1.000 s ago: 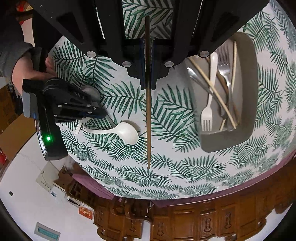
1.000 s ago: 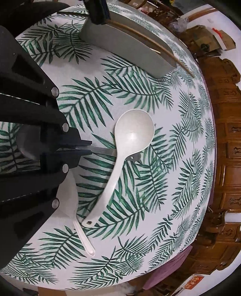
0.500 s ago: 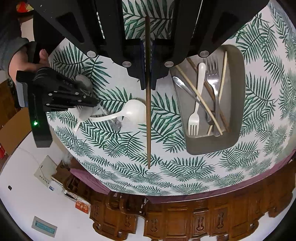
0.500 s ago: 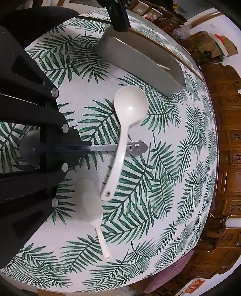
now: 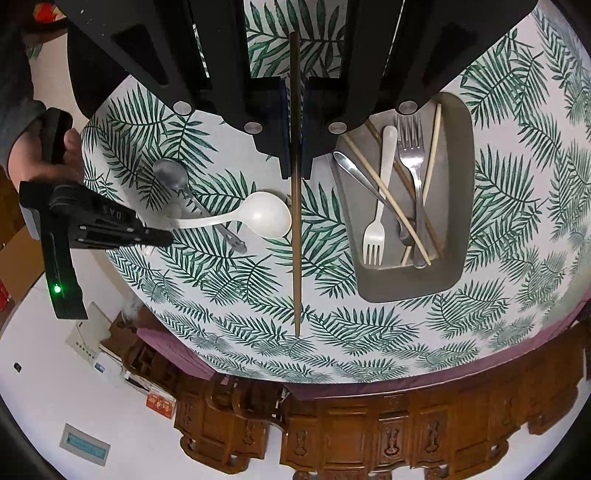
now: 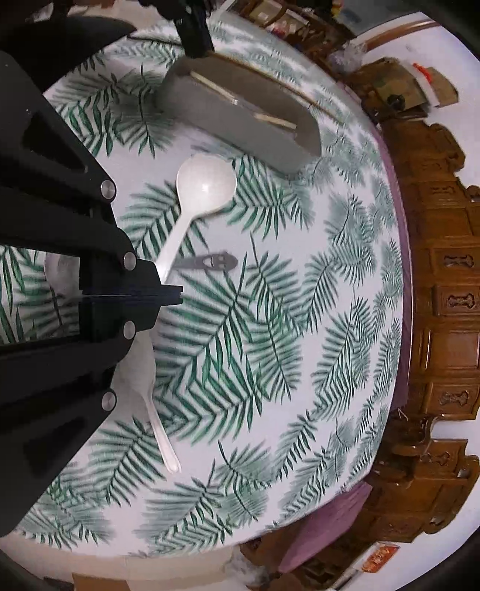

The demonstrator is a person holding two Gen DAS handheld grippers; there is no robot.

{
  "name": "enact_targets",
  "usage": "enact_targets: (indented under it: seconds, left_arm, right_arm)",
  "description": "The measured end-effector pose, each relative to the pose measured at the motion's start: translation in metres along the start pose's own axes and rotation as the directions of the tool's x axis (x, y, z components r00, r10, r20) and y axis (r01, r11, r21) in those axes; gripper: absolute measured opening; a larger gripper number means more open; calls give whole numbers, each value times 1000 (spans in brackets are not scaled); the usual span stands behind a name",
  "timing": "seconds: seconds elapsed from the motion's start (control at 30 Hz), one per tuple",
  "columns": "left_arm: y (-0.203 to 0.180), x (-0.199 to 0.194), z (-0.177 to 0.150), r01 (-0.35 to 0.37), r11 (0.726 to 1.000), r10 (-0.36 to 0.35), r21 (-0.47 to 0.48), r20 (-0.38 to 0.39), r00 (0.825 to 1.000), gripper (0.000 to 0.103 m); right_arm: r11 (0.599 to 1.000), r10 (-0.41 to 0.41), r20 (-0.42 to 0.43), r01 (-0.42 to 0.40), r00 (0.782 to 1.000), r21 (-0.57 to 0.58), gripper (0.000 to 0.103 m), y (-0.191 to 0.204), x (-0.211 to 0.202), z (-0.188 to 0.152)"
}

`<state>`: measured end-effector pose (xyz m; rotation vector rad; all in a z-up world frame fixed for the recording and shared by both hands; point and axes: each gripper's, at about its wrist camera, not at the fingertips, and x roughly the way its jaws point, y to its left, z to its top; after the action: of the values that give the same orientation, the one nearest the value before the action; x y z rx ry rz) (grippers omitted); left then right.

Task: Organize utensils
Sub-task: 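Carry the chopstick over the grey tray with the left tool while the right tool carries the spoon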

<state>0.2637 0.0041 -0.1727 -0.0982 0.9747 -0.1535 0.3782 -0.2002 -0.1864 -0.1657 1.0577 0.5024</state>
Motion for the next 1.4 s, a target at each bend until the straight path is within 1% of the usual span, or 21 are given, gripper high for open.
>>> enact_targets:
  seconds: [0.1, 0.13, 0.17, 0.23, 0.33, 0.37, 0.4, 0.43, 0.57, 0.6, 0.73, 0.93, 1.1, 1.27, 1.4]
  left_arm:
    - [-1, 1, -1, 1, 1000, -1, 2, -4, 1000, 4]
    - [-1, 2, -2, 0, 1000, 0, 4, -7, 1000, 4]
    - [-1, 3, -2, -1, 1000, 1, 5, -9, 1000, 4]
    - [-1, 3, -4, -1, 1000, 1, 5, -12, 1000, 4]
    - [0, 3, -4, -3, 1000, 3, 6, -12, 1000, 4]
    - [0, 2, -4, -4, 1000, 4, 5, -11, 1000, 4]
    - [1, 2, -4, -5, 1000, 5, 3, -10, 1000, 4]
    - [2, 1, -4, -7, 1000, 7, 2, -9, 1000, 4]
    - [6, 0, -3, -11, 1000, 11, -5, -8, 1000, 4]
    - [7, 0, -3, -12, 1000, 11, -8, -8, 1000, 4]
    - [9, 0, -3, -10, 1000, 10, -14, -5, 1000, 4]
    - [14, -5, 2, -9, 1000, 10, -20, 12, 1000, 4]
    - [28, -9, 11, -26, 999, 27, -36, 30, 999, 4]
    - [46, -8, 19, -51, 997, 53, -53, 36, 998, 4]
    - [57, -5, 20, -62, 996, 64, -71, 34, 997, 4]
  right_arm:
    - [1000, 17, -15, -17, 1000, -19, 2, 11, 9, -8]
    - [1000, 13, -26, -13, 1000, -25, 10, 14, 15, -10]
    - [1000, 7, -32, -8, 999, -30, 23, 17, 20, -12]
    - [999, 9, -49, -11, 999, -30, 33, 18, 29, -15]
    - [999, -16, -78, 12, 997, -51, 33, 20, 46, -18]
    - [997, -28, -67, 23, 997, -69, 27, 22, 46, -18]
    - [993, -69, -56, 63, 996, -105, 20, 26, 48, -17]
    - [991, -68, -57, 61, 996, -120, 8, 28, 48, -16]
    - [987, -74, -74, 63, 995, -147, 7, 30, 46, -15]
    - [987, -90, -72, 79, 993, -141, 7, 28, 44, -15]
    - [992, -96, -33, 93, 995, -83, 7, 17, 30, -3]
    - [985, -160, 4, 160, 987, -66, 7, -7, 8, 17]
    - [978, -202, 43, 204, 978, -40, 7, -35, -13, 31]
    - [976, -212, 77, 214, 974, -27, 7, -47, -35, 40]
    - [981, -185, 134, 191, 974, -33, 7, -39, -59, 49]
